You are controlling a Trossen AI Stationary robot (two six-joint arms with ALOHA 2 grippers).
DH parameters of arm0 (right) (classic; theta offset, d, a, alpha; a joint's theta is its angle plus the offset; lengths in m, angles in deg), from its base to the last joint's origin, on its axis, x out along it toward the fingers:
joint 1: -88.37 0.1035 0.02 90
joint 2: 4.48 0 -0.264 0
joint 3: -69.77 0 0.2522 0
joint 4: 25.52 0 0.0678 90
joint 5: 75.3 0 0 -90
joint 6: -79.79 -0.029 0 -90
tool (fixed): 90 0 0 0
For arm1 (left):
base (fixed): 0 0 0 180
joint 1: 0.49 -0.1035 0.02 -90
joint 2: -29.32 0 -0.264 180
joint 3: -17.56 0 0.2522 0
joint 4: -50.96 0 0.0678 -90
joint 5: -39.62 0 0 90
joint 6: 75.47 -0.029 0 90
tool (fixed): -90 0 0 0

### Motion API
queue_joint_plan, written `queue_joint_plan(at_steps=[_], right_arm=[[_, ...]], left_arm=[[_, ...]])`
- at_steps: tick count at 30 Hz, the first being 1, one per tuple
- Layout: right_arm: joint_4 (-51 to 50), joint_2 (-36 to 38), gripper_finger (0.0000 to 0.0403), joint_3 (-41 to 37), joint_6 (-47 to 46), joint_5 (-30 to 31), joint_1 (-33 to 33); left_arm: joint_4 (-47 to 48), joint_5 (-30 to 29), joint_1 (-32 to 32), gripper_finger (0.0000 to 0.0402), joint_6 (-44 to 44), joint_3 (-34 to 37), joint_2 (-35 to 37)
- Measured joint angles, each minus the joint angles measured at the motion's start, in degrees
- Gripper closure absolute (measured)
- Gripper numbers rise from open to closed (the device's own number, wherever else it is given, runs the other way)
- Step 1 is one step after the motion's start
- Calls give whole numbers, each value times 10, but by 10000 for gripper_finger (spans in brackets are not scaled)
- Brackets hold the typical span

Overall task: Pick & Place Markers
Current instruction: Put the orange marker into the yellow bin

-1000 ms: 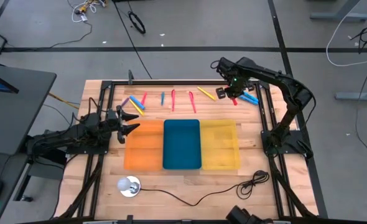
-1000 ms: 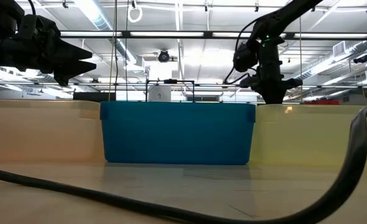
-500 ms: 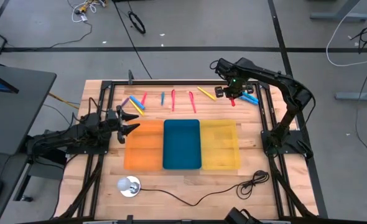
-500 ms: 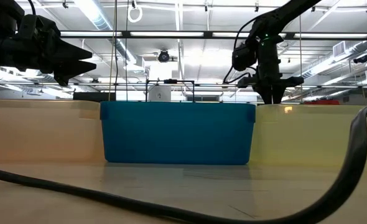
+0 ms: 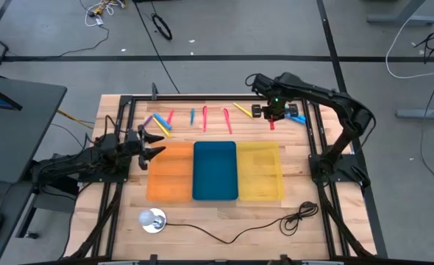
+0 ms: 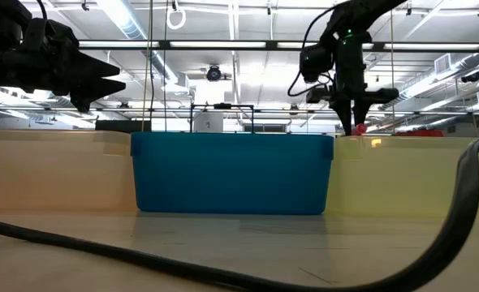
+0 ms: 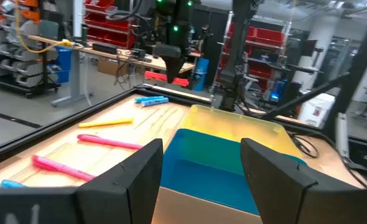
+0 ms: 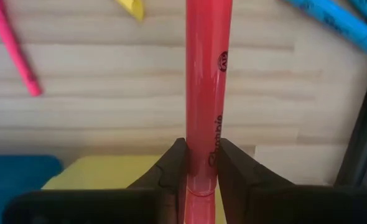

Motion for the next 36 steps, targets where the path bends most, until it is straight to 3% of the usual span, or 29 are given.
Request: queue_joint_plan(at_steps=[5, 36], right_arm=[[-8, 16, 337, 0, -39, 0, 45], [-39, 43, 337, -12, -261, -30, 314]], left_arm=[[-3, 30, 0, 179, 1, 0, 0], [-1, 22, 0, 179, 1, 0, 0]])
